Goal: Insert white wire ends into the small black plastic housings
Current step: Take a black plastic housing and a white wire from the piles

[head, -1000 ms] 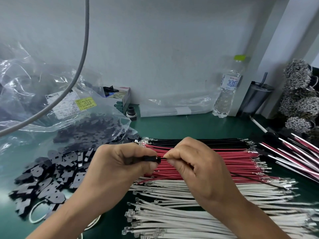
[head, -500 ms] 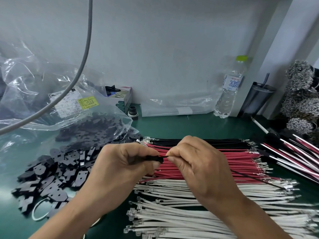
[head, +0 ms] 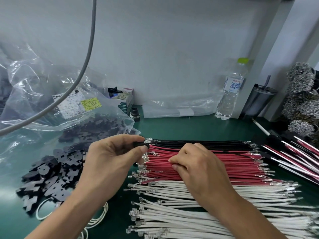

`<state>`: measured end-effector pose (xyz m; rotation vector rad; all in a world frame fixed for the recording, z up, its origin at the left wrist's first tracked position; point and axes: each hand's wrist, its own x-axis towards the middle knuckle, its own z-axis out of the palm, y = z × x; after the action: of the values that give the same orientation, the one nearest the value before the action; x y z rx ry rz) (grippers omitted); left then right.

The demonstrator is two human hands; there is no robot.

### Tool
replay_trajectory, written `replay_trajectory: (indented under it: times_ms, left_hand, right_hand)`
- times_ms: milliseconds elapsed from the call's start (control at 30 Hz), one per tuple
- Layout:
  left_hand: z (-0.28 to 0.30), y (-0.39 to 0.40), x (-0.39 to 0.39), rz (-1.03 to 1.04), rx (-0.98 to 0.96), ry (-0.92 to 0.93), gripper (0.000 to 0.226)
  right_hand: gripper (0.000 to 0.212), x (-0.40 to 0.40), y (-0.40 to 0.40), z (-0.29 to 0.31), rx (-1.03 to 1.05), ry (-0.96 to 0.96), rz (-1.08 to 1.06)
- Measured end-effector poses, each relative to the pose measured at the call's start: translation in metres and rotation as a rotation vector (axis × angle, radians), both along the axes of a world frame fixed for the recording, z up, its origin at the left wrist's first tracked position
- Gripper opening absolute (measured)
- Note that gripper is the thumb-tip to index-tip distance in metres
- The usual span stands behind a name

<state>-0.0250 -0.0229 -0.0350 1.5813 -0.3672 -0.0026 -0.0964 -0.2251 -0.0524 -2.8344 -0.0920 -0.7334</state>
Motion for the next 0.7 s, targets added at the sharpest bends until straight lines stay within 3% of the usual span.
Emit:
replay_trajectory:
  times_ms: [100,267,400,700]
  left_hand:
    - [-0.001,0.0,0.0,0.005,-0.009,0.015,0.015]
    - [-0.001,0.001,0.002,0.013,-0.049,0.034,0.017]
    - [0.001,0.005,0.006,0.024,-0.121,0.068,0.024]
    - [0.002,0.005,0.006,-0.162,-0.236,0.256,0.038]
  right_hand:
    - [0.004,0.001,0.0,0.001,0.036,0.014,-0.016]
    - [0.009,-0.003,-0.005,0.004,0.064,-0.028,-0.034]
    - [0.02,-0.007,-0.011,0.01,0.141,-0.094,0.073]
    - [0.016,-0.014,-0.01,0.019,0.278,-0.237,0.121]
